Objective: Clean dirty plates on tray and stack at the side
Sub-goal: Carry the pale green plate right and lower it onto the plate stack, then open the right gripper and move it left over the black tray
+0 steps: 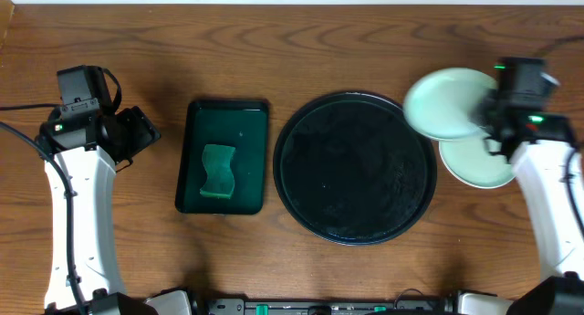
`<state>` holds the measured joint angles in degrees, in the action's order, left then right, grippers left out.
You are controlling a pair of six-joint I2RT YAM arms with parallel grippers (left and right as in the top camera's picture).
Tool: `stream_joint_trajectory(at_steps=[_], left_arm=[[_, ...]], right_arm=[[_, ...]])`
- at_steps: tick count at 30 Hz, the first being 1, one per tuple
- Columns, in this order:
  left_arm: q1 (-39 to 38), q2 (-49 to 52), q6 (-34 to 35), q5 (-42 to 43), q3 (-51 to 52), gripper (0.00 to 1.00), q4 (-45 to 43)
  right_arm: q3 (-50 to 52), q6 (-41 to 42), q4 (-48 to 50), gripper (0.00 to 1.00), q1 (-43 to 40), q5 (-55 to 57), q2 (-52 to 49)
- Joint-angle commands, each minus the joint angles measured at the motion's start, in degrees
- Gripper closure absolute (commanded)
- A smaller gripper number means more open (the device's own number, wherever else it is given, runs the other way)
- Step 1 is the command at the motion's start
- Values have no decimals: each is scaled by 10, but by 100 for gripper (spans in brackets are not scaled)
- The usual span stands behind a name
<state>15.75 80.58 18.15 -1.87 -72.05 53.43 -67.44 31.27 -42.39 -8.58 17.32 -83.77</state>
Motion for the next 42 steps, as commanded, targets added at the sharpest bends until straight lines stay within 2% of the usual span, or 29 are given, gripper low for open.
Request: stream_joint_trajectory(at_steps=[1, 8, 19, 21, 26, 28, 31, 35, 38, 42], left_arm=[[3, -2, 1, -5, -9, 20, 1], [3, -2, 1, -5, -9, 19, 1], [3, -2, 1, -5, -9, 20, 1], [3, -2, 1, -5, -9, 20, 1], [3, -2, 1, -5, -9, 19, 1], [3, -2, 1, -5, -9, 19, 1], [3, -2, 1, -5, -9, 19, 1], [3, -2, 1, -5, -9, 19, 1], [3, -2, 1, -5, -9, 19, 1], [3, -2, 1, -5, -9, 20, 1]], right_arm=[[-3, 38, -22, 99, -71, -14, -12], [-2, 56, -50, 99, -155, -18, -56], [-2, 48, -48, 99, -161, -93, -131], [-2, 33, -48, 91, -161, -102, -134], [-3, -49, -49, 59, -161, -158, -134], [-3, -67, -50, 51, -160, -179, -134], [-3, -103, -50, 46, -153, -226, -134], [-3, -147, -50, 45, -123, -276, -134], [-3, -190, -49, 45, -74, -324, -134], [-3, -202, -50, 45, 19, -326, -134]])
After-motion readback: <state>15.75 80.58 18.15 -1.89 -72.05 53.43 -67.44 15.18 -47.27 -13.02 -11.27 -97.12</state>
